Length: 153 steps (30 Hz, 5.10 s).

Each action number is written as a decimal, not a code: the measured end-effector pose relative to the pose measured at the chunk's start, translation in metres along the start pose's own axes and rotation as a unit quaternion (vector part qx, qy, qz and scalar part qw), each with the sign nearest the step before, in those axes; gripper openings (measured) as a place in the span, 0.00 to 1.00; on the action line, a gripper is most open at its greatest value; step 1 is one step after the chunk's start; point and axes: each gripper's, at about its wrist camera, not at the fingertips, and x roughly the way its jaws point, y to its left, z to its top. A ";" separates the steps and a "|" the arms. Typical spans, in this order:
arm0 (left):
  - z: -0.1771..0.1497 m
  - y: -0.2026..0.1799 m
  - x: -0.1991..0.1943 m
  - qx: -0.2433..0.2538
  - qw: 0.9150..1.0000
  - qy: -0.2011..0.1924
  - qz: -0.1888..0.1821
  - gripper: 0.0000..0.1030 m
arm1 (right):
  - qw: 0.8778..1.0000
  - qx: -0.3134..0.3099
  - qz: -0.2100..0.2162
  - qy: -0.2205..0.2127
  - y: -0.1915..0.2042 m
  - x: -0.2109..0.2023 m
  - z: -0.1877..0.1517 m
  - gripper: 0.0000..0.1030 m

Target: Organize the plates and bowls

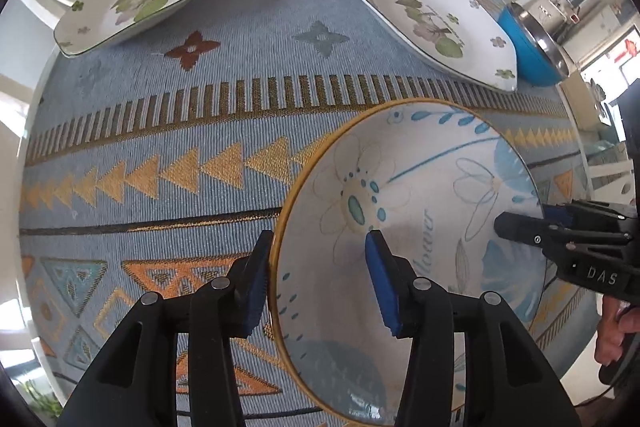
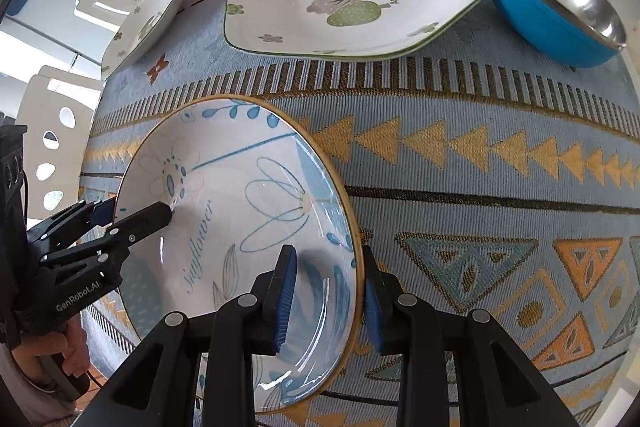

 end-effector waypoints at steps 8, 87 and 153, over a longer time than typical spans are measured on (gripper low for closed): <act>0.004 -0.002 0.003 0.007 1.000 -0.009 0.000 0.47 | 1.000 -0.006 0.002 0.001 -0.001 0.000 0.001 0.29; 0.191 -0.037 0.058 0.038 0.998 -0.043 0.002 0.44 | 0.985 0.099 0.010 -0.138 -0.081 -0.012 0.109 0.48; 0.157 -0.038 0.018 -0.014 0.998 -0.057 0.021 0.29 | 0.992 0.039 0.053 -0.106 -0.032 -0.041 0.085 0.19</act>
